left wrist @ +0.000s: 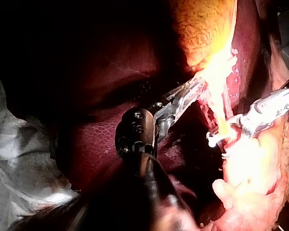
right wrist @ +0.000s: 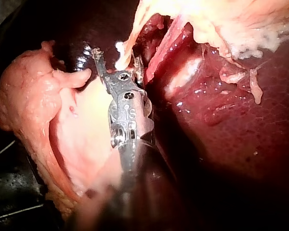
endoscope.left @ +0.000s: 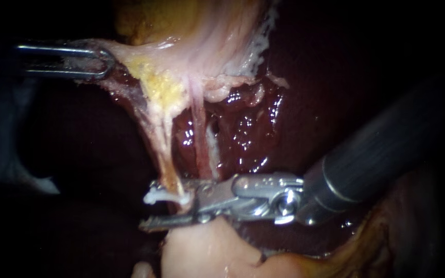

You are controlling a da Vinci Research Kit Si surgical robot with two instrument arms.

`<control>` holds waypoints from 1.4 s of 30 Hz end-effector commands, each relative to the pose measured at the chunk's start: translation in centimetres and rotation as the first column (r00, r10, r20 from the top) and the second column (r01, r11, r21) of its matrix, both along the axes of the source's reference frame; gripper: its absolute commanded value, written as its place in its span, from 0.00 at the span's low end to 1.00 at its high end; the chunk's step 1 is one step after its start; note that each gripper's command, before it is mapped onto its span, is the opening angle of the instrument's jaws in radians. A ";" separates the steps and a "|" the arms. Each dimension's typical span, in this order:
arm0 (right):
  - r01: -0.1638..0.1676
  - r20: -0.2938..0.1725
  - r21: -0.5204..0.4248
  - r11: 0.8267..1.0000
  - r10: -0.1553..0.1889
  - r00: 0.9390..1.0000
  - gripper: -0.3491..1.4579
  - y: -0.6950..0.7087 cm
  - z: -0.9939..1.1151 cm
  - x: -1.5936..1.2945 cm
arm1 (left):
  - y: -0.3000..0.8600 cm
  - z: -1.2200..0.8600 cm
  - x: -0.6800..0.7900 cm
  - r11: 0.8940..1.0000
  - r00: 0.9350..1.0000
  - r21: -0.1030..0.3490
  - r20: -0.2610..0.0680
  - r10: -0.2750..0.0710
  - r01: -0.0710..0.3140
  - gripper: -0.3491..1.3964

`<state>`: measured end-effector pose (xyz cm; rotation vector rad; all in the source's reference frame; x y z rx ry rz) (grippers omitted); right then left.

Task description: Going back first clip left tube

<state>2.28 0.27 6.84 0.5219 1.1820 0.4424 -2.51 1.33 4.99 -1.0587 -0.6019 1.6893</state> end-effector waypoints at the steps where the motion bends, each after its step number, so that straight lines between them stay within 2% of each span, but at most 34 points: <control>1: 0.000 0.000 -0.011 1.000 0.000 1.000 0.47 0.02 -0.01 -0.05 | 0.00 0.00 0.00 1.000 1.000 0.000 0.000 0.000 0.000 0.00; 8: 0.009 -0.003 -0.060 0.998 -0.009 1.000 0.47 0.15 -0.18 -0.45 | 0.00 0.00 0.00 1.000 1.000 -0.001 0.000 0.000 0.000 0.00; 12: 0.022 -0.008 -0.115 0.993 -0.023 1.000 0.47 0.25 -0.31 -0.77 | -0.01 0.00 0.00 1.000 1.000 -0.001 0.000 0.000 0.000 0.00; 19: 0.041 -0.006 -0.219 0.975 -0.044 0.999 0.47 0.47 -0.57 -1.34 | -0.01 0.00 0.01 1.000 1.000 -0.001 0.000 0.001 -0.001 0.00; 25: 0.063 -0.011 -0.277 0.959 -0.069 0.998 0.47 0.64 -0.67 -1.70 | -0.01 0.00 0.01 1.000 1.000 -0.001 0.000 0.001 -0.001 0.00; 29: 0.069 -0.013 -0.290 0.955 -0.076 0.997 0.47 0.70 -0.68 -1.81 | -0.01 0.00 0.01 1.000 1.000 -0.001 0.000 0.001 -0.001 0.00; 35: 0.071 -0.013 -0.295 0.953 -0.079 0.997 0.47 0.71 -0.68 -1.83 | 0.00 0.00 -0.02 1.000 1.000 -0.001 -0.001 -0.001 0.001 0.00; 42: 0.071 -0.013 -0.294 0.953 -0.078 0.997 0.47 0.71 -0.68 -1.83 | -0.01 0.11 -0.19 1.000 1.000 -0.006 -0.006 -0.008 0.008 0.00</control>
